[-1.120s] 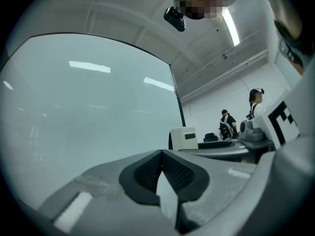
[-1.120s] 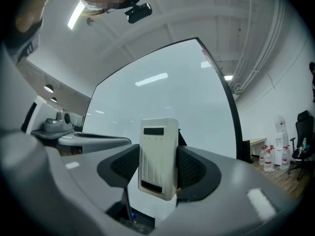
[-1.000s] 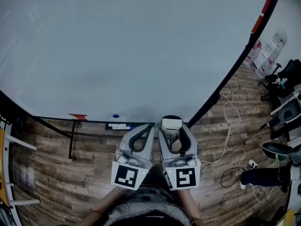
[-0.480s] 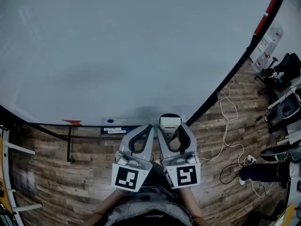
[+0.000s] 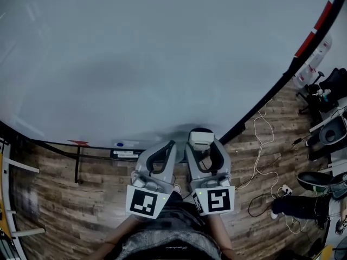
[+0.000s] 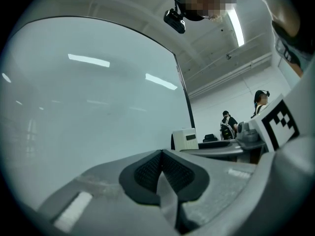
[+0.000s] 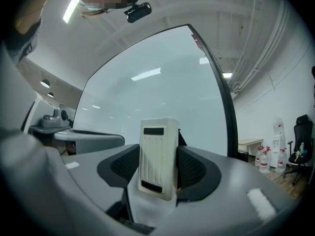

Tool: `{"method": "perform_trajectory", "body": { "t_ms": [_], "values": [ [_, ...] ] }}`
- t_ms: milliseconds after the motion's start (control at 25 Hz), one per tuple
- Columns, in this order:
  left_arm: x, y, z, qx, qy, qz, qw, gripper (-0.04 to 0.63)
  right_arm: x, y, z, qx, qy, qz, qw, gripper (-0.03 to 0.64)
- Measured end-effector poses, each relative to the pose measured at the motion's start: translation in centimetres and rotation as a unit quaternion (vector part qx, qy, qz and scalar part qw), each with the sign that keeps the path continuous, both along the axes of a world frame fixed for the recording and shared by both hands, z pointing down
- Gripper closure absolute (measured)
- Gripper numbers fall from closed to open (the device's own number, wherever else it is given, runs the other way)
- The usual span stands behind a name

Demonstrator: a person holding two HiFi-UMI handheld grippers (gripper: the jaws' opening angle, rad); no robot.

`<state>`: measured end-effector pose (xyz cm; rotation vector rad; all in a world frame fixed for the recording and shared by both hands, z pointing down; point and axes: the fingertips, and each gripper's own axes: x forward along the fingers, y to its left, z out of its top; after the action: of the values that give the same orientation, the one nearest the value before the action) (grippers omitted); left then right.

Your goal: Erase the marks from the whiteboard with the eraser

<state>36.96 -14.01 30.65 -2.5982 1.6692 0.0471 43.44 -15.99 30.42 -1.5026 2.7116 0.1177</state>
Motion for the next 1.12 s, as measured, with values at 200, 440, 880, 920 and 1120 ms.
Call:
{"method": "perform_trajectory", "body": {
  "t_ms": [200,440,880,920,1120],
  "values": [
    [1.7,-1.0,0.4,-0.003,0.011,0.001,0.9999,0.592,2.3,-1.4,0.1,0.000,-0.005,0.001,1.000,0.376],
    [2.6,-0.8,1.2,-0.003,0.007,0.002,1.0000,0.592,2.2,-2.1,0.8,0.001,-0.006,-0.016,1.000,0.376],
    [0.9,-1.8,2.2,-0.018,0.025,-0.026,0.9992,0.592,1.9,-2.9,1.0,-0.009,-0.016,-0.022,1.000,0.376],
    [0.6,-1.9,2.1,-0.018,0.025,-0.023,0.9993,0.592,1.7,-2.9,0.8,-0.009,-0.016,-0.019,1.000,0.376],
    [-2.2,-1.1,2.1,-0.020,0.022,-0.004,0.9996,0.592,-1.6,-1.4,0.3,-0.003,-0.014,-0.011,1.000,0.376]
  ]
}}
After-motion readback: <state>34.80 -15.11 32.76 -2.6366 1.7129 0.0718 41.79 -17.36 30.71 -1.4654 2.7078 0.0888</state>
